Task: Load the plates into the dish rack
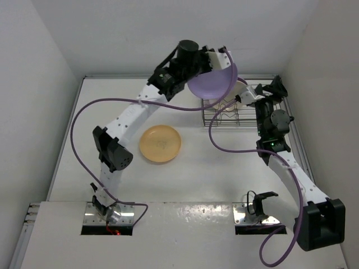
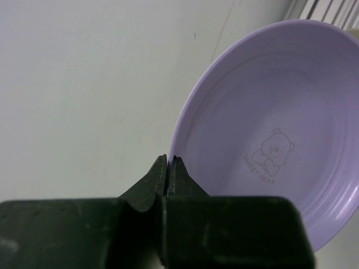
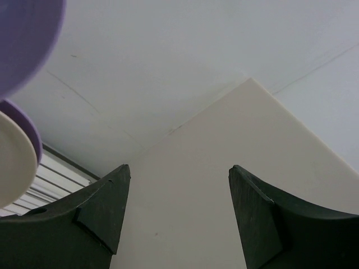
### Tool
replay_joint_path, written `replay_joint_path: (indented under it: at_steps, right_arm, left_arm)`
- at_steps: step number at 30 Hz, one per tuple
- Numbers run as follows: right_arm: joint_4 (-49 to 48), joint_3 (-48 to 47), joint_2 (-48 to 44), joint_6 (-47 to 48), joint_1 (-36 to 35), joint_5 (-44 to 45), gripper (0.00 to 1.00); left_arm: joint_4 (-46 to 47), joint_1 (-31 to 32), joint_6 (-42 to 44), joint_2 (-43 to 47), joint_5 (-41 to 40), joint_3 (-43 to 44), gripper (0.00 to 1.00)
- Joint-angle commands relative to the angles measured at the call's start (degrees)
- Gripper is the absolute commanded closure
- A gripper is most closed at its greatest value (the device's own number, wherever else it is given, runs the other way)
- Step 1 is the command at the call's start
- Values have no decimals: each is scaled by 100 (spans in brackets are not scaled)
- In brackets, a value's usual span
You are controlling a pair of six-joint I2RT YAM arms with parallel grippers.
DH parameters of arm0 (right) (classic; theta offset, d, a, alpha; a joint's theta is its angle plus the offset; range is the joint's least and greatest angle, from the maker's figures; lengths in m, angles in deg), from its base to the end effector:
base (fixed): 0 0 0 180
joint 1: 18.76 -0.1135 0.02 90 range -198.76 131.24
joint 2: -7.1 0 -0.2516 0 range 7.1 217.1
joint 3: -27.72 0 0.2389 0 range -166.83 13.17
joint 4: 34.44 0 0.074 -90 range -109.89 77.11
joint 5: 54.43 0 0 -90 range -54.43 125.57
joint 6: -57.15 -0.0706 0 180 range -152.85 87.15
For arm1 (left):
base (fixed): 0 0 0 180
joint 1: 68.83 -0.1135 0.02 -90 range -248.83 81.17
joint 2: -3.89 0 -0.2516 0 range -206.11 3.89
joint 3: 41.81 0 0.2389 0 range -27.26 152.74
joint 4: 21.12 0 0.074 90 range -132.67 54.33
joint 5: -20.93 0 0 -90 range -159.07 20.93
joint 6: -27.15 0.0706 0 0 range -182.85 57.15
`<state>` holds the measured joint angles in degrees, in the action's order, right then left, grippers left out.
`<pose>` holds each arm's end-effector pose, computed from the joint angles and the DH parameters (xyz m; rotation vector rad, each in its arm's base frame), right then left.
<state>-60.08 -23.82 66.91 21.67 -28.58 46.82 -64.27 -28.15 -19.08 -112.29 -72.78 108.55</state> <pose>0.2650 0.0319 0.3394 -0.5460 1.1959 -0.7928 0.3604 -0.3038 0.4510 1.1254 1.3112 0.0957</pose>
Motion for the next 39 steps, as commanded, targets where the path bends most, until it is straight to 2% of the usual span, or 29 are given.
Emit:
replay_joint_path:
  at_steps: [1, 4, 10, 15, 26, 31, 39]
  right_arm:
    - [-279, 104, -259, -275, 95, 368, 30]
    - [-420, 271, -522, -652, 243, 632, 30]
    - [-482, 438, -830, -776, 428, 835, 30]
    - [-447, 535, -892, -864, 534, 730, 30]
    - [-289, 711, -1077, -979, 693, 677, 30]
    - [-253, 658, -1103, -996, 701, 642, 31]
    - [-51, 544, -1121, -979, 710, 537, 31]
  left_arm:
    - [1931, 211, 378, -431, -648, -414, 100]
    - [2619, 387, 501, -625, -772, -537, 100]
    - [3790, 563, 738, -827, -965, -1054, 100]
    - [5565, 704, 1195, -1099, -1018, -1803, 100]
    - [5760, 765, 967, -1328, -1018, -2427, 100]
    - [6480, 765, 1142, -1618, -1080, -2787, 100]
    - [6323, 765, 783, -1671, -1132, -2911, 100]
